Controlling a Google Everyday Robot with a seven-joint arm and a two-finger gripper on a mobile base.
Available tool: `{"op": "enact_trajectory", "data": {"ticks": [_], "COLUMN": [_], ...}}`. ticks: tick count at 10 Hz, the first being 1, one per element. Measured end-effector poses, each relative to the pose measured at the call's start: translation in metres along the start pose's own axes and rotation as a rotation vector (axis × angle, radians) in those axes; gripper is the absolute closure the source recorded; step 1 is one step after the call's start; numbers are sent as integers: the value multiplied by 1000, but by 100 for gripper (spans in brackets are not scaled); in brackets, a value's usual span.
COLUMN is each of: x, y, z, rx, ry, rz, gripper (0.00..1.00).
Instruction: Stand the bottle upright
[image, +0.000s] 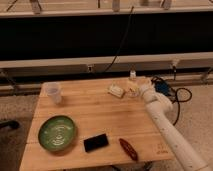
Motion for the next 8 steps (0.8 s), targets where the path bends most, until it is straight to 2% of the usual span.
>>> {"op": "enact_trajectory", "data": {"ticks": [6,7,8], "x": [4,4,5], "y": [3,3,0], "z": [-3,-3,-4], "rx": [-8,-4,15], "ry": [-8,-12,-15], "rz": [-6,-5,-1], "gripper": [20,20,20]}}
